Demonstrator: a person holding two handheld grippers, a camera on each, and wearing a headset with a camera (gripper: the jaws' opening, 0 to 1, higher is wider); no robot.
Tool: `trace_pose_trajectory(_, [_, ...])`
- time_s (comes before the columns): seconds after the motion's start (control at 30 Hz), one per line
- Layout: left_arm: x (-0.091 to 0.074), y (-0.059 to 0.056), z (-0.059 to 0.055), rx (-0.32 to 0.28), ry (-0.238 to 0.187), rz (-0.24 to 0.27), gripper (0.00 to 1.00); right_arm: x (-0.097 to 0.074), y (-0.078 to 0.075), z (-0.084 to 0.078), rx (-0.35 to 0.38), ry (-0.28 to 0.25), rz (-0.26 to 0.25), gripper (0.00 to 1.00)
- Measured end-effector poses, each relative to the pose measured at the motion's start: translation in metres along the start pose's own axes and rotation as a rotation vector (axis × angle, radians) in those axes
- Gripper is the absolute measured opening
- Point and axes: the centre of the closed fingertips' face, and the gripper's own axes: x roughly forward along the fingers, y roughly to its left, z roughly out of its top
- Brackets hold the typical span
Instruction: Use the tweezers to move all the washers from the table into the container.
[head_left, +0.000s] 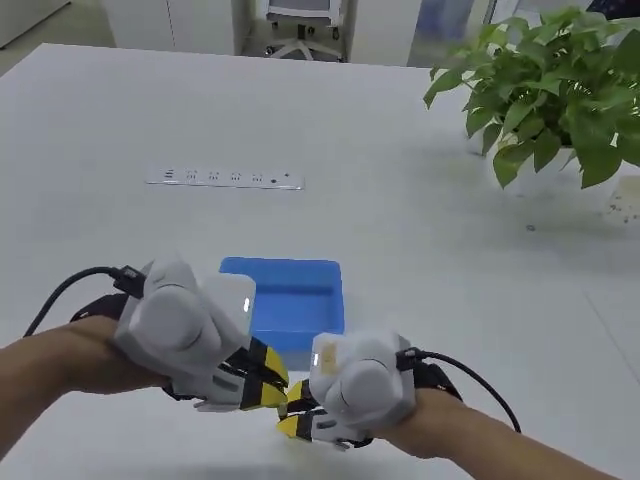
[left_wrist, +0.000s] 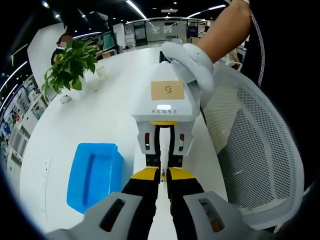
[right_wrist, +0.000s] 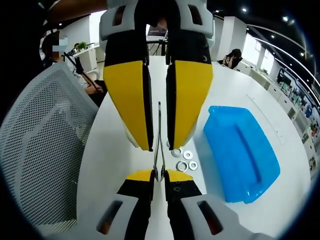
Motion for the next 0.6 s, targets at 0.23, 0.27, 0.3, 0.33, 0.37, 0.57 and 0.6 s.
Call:
trace_pose_trajectory(0.23, [0.004, 0.0003, 0.0005, 0.001, -0.024, -0.002, 0.07, -0.0002, -0.0006, -0.0001, 0.009, -0.004, -0.001, 0.1])
trace_pose_trajectory(0.27, [0.0039, -0.0003, 0.0014, 0.003, -0.028, -0.005, 0.07, -0.0002, -0.0005, -0.0001, 0.008, -0.005, 0.0, 0.1])
trace_pose_trajectory(0.3, [0.004, -0.0006, 0.0018, 0.007, -0.029, -0.007, 0.07, -0.0004, -0.0003, -0.0002, 0.008, -0.005, 0.0, 0.1])
trace_pose_trajectory(0.33, [0.0039, -0.0007, 0.0017, 0.011, -0.028, -0.009, 0.07, -0.0003, -0.0004, 0.0, 0.007, -0.004, -0.001, 0.11])
trace_pose_trajectory(0.37, [0.0039, -0.0009, 0.0017, 0.012, -0.027, -0.011, 0.07, -0.0005, -0.0003, 0.0, 0.005, -0.003, -0.001, 0.11])
trace_pose_trajectory(0.57, [0.0021, -0.0011, 0.003, 0.024, -0.025, -0.022, 0.07, -0.0019, -0.0018, 0.0011, 0.003, -0.007, -0.005, 0.12])
trace_pose_trajectory(0.6, [0.0018, -0.0007, 0.0034, 0.025, -0.025, -0.023, 0.07, -0.0021, -0.0024, 0.0016, 0.003, -0.009, -0.007, 0.12])
